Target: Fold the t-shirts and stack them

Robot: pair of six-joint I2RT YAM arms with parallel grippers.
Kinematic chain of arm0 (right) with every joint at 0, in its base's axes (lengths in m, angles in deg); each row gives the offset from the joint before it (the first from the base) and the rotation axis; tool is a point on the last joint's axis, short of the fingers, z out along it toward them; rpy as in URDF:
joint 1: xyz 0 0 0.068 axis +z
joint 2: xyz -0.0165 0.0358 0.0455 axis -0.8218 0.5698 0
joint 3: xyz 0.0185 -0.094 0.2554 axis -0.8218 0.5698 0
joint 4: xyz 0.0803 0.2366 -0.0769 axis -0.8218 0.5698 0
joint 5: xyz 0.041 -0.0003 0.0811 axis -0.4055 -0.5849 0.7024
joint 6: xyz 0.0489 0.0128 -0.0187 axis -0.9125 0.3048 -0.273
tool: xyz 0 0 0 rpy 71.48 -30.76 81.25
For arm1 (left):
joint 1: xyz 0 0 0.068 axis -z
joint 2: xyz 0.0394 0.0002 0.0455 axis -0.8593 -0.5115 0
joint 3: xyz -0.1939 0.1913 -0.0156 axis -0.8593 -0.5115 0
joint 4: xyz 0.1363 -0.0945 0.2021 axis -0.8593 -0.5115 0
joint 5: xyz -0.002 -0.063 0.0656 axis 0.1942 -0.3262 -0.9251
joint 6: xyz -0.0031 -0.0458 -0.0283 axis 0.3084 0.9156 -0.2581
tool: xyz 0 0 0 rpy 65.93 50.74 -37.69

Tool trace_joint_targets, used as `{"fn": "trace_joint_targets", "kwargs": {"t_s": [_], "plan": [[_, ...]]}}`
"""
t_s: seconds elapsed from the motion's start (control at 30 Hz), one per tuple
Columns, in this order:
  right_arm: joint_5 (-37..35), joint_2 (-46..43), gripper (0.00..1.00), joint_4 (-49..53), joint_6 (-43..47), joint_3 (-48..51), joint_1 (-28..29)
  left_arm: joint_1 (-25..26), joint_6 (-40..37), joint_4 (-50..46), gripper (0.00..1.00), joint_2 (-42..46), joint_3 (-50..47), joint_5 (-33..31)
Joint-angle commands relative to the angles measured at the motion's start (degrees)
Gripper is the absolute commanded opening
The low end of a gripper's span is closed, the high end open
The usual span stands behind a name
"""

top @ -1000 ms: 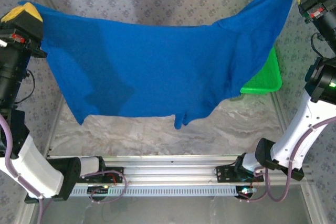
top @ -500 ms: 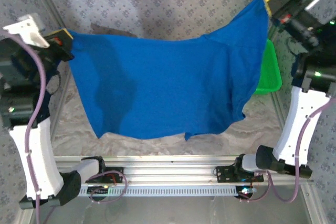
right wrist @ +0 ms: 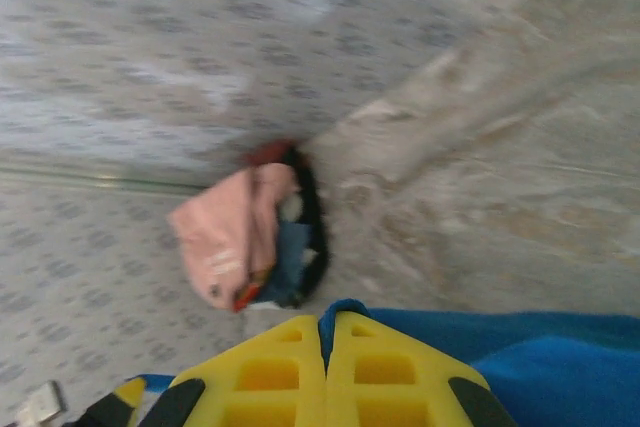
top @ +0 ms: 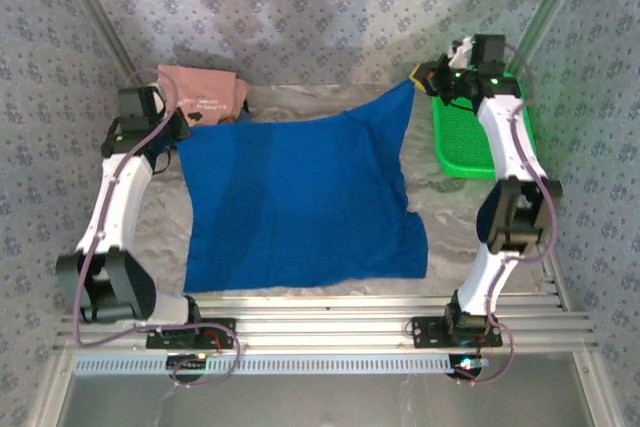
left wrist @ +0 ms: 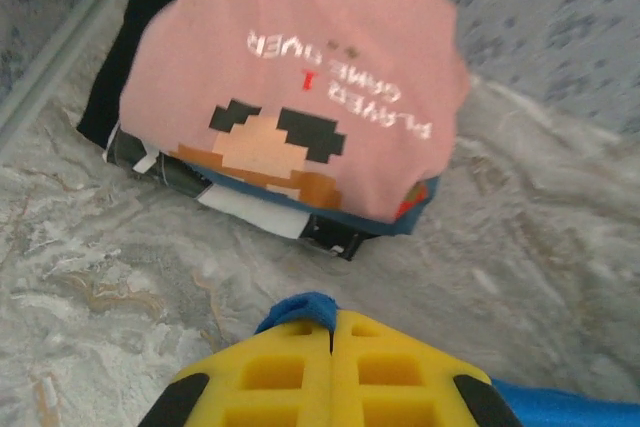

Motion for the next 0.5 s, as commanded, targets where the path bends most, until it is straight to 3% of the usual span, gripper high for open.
{"fn": "trace_joint_targets", "kwargs": {"t_s": [0.0, 0.27, 0.47], "plan": [[-5.2, 9.4, 0.0, 5.1, 7.3, -8.2, 1.2, -0.9, -2.8, 5.2, 0.0, -6.2, 2.1, -1.9], [-10.3, 30.3, 0.0, 13.8, 7.9, -30.4, 3.9, -1.2, -4.7, 2.8, 0.0, -22.2, 10.0, -3.3], [-10.7, 30.8, 0.0, 13.3, 6.9, -30.0, 4.3, -1.4, -3.7, 2.9, 0.0, -23.0, 11.2, -2.0]]}}
